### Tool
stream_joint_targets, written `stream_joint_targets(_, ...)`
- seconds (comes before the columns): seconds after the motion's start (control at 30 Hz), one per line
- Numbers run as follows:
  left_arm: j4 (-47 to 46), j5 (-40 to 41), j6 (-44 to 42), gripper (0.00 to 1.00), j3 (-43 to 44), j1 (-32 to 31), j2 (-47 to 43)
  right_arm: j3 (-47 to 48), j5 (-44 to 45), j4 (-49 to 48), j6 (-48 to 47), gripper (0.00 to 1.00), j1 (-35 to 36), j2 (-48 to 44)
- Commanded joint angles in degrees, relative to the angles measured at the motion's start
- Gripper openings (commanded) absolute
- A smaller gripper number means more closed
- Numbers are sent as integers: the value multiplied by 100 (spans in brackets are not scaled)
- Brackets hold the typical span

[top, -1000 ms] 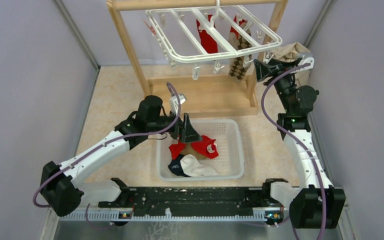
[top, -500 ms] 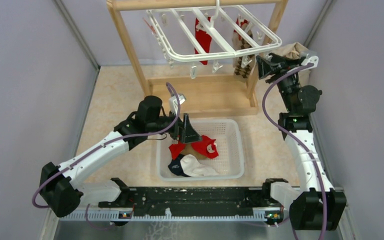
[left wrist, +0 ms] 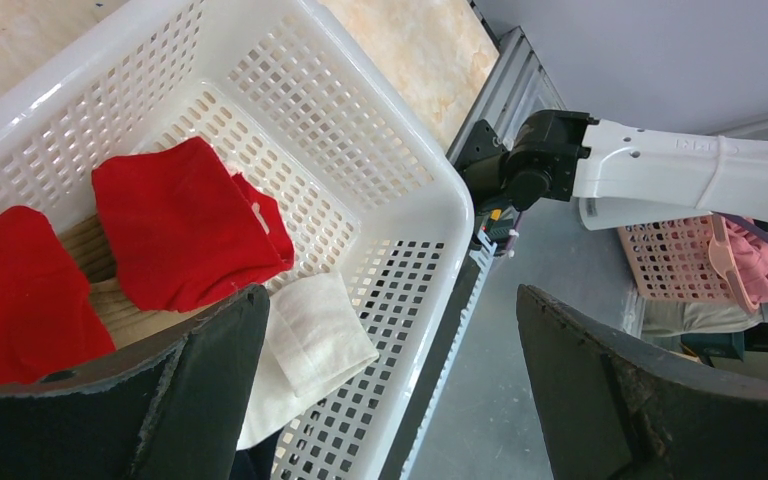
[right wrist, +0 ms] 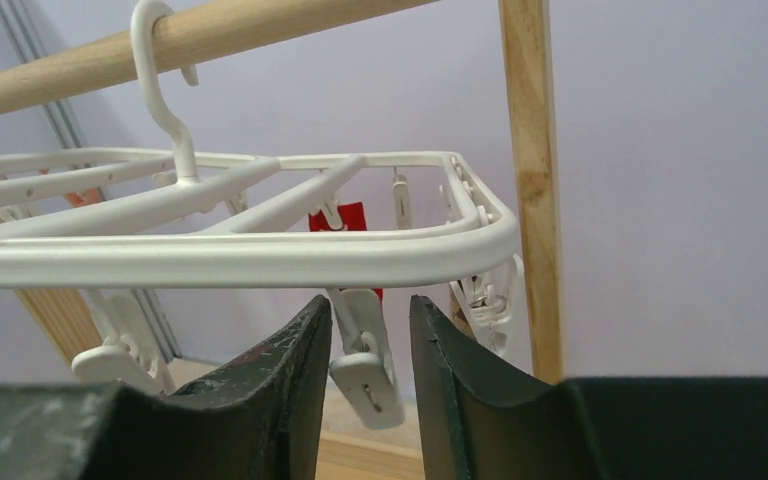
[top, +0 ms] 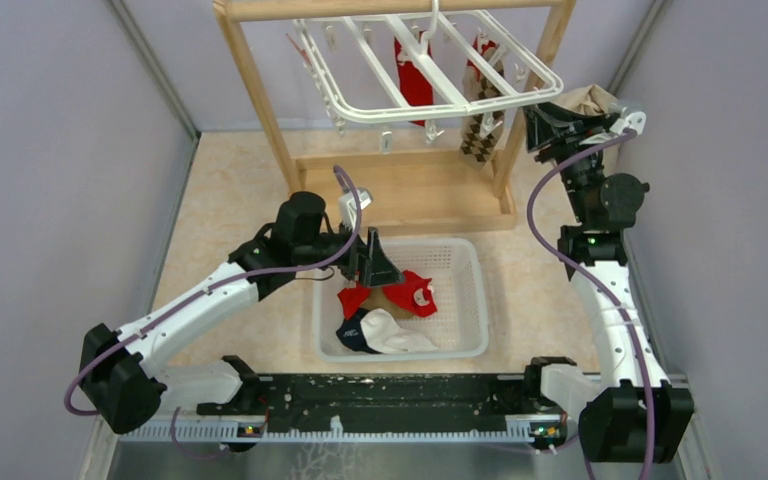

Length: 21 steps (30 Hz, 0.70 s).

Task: Remove the socks clipped to the hanger
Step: Adjust the hanger on the clothesline.

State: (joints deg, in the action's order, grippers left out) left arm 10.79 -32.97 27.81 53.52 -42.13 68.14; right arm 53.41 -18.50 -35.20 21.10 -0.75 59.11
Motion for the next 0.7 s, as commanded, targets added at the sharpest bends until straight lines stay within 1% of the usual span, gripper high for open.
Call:
stream_joint_targets(0.0, 44, -1, -22, 99, 192, -32, -6, 347, -184, -567, 142, 31, 40, -22)
stream_joint_targets(0.07, 44, -3, -22, 99, 199, -40, -6, 382, -338, -643, 232, 24, 40, 26)
stream_joint_targets(0.2, 65, 14, -27, 99, 212, -41, -53, 370, -574, -700, 376, 17, 40, 12)
stream_joint_targets(0.3, 89, 14, -24, 99, 212, -41, -83, 309, -675, -637, 430, 16, 40, -88)
stream_joint_targets(0.47, 88, 18, -13, 99, 183, -45, -104, 174, -689, -319, 247, 16, 443, -365)
stream_joint_targets(0.67, 90, 48, 4, 99, 168, -57, -149, 49, -742, -155, 198, 15, 720, -634)
